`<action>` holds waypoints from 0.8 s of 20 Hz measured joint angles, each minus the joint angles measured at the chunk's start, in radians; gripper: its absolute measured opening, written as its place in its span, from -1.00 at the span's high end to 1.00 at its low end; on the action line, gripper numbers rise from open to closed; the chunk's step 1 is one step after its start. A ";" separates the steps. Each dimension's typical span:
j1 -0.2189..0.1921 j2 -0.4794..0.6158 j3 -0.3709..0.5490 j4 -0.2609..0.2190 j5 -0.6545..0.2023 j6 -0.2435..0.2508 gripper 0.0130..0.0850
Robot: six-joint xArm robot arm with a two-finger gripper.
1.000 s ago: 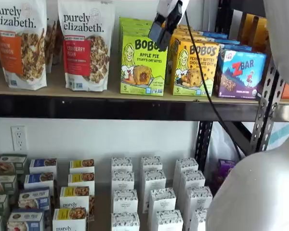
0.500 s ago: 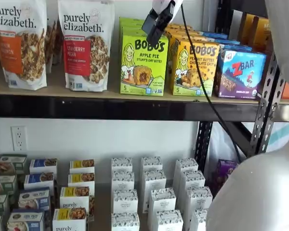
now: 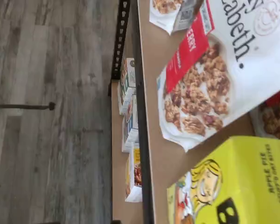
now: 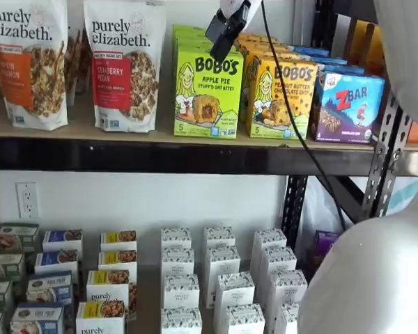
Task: Pick the green box on the top shelf, the fourth from the left
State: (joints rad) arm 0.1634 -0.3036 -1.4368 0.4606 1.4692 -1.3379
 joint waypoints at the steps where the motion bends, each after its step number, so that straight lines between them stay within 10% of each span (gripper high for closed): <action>1: -0.004 0.011 -0.012 -0.002 0.005 -0.003 -1.00; 16: -0.018 0.108 -0.080 -0.064 0.014 -0.034 -1.00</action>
State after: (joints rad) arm 0.1458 -0.1951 -1.5168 0.3968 1.4828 -1.3723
